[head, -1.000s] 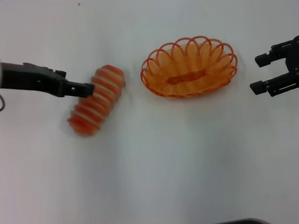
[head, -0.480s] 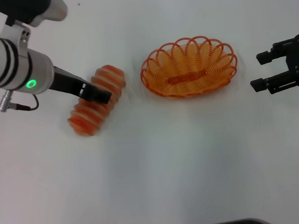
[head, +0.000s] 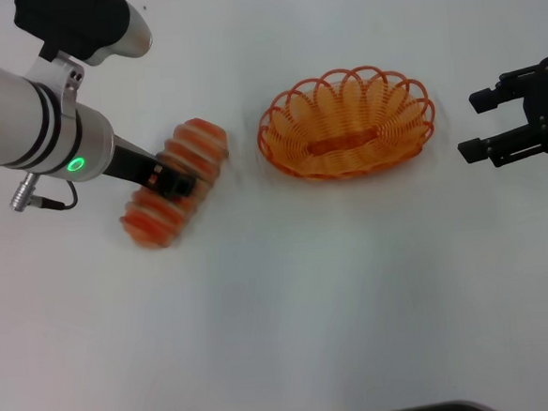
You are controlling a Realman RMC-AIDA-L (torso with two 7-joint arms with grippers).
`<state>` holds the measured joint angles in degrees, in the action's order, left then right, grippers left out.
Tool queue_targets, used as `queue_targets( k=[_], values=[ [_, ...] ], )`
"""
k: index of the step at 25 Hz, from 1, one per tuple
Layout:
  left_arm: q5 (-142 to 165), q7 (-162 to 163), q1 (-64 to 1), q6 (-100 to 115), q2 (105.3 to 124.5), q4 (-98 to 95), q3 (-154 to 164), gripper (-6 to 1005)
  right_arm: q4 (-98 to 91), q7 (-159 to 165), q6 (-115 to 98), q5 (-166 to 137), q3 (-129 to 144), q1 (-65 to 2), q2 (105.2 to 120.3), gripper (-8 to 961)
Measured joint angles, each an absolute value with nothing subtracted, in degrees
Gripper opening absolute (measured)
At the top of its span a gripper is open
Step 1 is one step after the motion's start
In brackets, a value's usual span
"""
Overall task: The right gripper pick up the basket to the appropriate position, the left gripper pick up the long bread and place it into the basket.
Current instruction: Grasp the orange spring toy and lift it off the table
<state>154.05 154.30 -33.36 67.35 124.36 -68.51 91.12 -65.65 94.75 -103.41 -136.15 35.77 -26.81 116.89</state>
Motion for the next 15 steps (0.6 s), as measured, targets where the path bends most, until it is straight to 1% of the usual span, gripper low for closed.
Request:
queue_targets(
  k=[2, 8, 15],
  values=[
    [154.1, 154.3, -32.8, 67.6, 124.36, -69.7, 91.1, 647, -65.7, 94.7, -103.3, -136.1, 35.8, -26.8, 116.89, 809],
    [154.2, 153.8, -31.5, 68.1, 124.21, -73.2, 90.8, 524, -65.7, 94.8, -102.4, -136.1, 35.7, -26.5, 116.88, 809],
    [153.8, 150.0, -29.3, 68.9, 124.04, -80.9, 88.0, 459, -65.7, 94.8, -101.9, -136.1, 31.0, -26.1, 116.39, 808]
  ],
)
